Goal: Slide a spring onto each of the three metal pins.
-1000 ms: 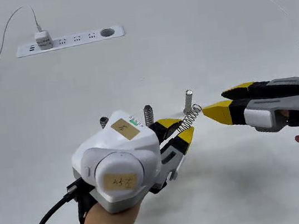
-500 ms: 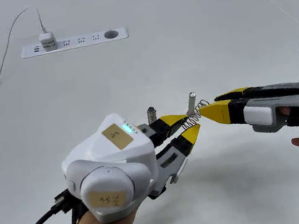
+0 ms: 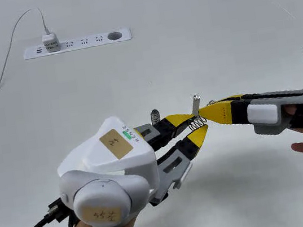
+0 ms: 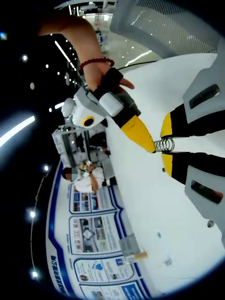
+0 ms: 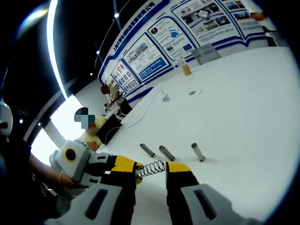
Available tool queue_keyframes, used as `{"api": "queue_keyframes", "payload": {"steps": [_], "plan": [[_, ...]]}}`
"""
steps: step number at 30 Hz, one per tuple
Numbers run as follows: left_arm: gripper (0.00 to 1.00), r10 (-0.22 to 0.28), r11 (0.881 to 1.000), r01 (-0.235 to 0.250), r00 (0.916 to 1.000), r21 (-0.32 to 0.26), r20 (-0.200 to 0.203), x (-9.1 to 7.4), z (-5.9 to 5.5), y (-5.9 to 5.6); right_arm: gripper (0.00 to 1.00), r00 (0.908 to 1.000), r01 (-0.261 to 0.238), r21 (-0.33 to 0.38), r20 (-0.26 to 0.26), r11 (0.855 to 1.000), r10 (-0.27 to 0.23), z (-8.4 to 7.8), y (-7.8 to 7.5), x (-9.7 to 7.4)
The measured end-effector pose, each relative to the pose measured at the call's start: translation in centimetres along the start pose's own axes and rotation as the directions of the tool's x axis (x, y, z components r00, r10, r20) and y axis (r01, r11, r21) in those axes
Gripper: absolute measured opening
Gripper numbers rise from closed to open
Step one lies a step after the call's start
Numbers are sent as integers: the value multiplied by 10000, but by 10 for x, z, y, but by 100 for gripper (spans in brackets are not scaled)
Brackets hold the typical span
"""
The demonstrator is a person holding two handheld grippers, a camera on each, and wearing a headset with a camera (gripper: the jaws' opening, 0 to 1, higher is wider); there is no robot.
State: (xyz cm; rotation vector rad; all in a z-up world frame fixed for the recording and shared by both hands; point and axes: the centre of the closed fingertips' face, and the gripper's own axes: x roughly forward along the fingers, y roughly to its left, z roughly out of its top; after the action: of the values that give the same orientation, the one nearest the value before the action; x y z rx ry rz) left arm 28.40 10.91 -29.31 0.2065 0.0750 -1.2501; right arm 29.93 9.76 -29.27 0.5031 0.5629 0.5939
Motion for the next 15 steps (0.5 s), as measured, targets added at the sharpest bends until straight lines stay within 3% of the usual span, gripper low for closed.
{"api": "queue_keyframes", "payload": {"steps": [6, 15], "plan": [[10, -5, 10000, 4, 9997, 59, 239, -1, 6, 1, 23, 9999, -89, 261, 49, 9996, 88, 1, 2, 0], [10, 39, 10000, -39, 10000, 63, -22, 0, 1, 1, 20, 9999, 89, -285, -85, 9996, -92, 1, 2, 2]]}}
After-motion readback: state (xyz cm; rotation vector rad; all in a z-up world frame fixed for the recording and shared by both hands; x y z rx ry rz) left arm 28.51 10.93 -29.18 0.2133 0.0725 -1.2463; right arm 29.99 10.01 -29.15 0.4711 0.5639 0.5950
